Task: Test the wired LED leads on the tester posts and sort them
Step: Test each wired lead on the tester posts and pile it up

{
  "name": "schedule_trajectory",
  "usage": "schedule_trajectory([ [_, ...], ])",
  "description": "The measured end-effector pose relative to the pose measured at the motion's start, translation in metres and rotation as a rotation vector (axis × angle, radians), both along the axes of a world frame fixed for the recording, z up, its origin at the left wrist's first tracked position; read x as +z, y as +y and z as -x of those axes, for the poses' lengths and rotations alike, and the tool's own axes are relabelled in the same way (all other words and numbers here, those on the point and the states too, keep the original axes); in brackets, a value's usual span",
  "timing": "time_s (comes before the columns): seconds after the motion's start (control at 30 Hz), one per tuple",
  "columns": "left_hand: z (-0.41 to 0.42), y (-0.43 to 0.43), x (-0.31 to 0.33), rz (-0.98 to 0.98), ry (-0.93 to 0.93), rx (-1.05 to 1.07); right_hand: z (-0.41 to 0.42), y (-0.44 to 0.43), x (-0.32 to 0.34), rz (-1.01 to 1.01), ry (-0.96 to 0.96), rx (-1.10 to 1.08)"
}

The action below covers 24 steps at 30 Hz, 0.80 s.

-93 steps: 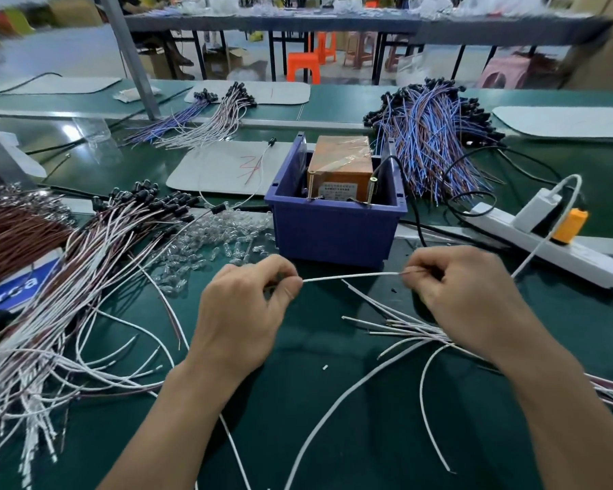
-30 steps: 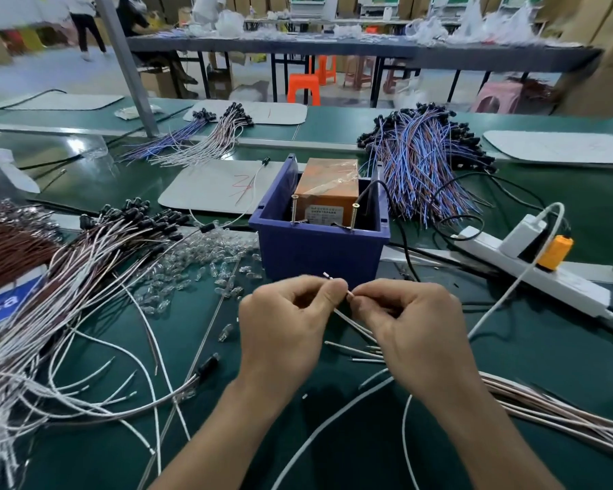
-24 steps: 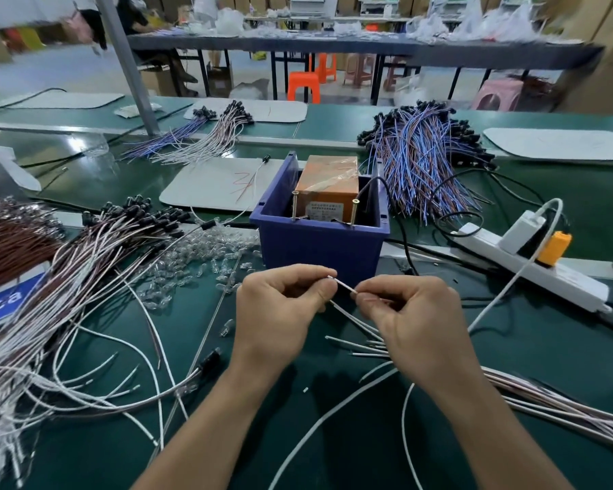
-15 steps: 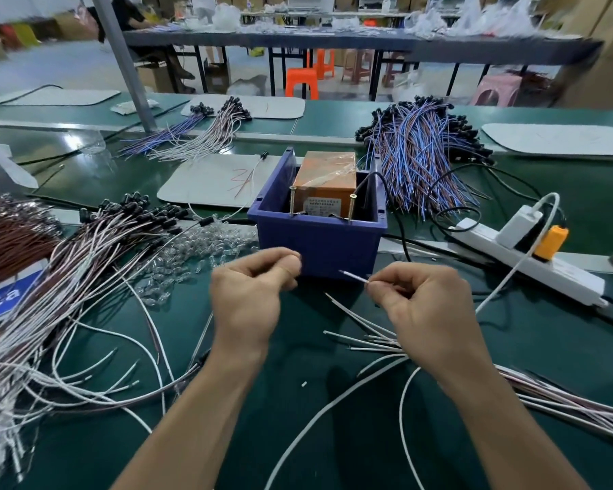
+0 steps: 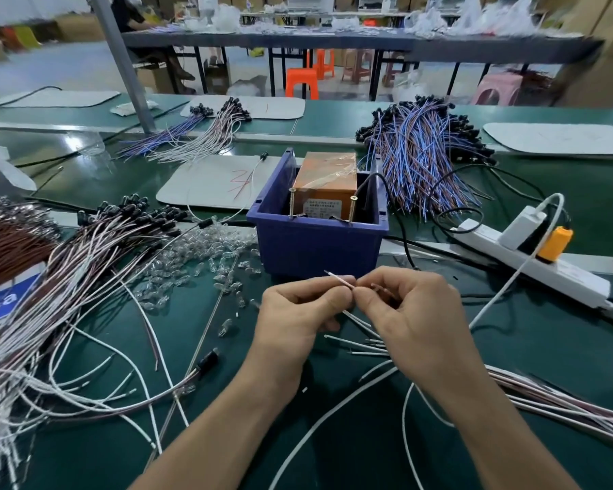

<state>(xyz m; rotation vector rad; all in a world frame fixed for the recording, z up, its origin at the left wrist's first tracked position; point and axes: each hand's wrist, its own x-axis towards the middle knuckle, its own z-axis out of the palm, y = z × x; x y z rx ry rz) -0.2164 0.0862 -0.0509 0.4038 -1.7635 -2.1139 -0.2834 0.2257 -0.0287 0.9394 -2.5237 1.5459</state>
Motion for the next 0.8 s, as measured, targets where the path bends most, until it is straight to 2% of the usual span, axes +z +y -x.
schedule_trajectory([
  [0.1,0.001,-0.002,0.004,-0.105,-0.022,0.015,-0.002,-0.002,0.0,-0.046,0.023,-0.001],
  [0.3,0.008,-0.026,0.024,-0.289,-0.028,0.267,0.003,0.004,0.005,-0.007,-0.064,-0.01],
  [0.4,0.012,-0.039,0.036,-0.266,-0.051,0.32,0.002,0.005,0.004,0.072,-0.035,-0.016],
  [0.63,0.026,-0.035,0.045,-0.179,-0.189,0.36,0.004,0.008,0.004,0.058,0.028,-0.178],
  [0.8,0.027,-0.035,0.046,-0.141,-0.168,0.38,0.007,0.009,0.007,0.113,0.032,-0.195],
])
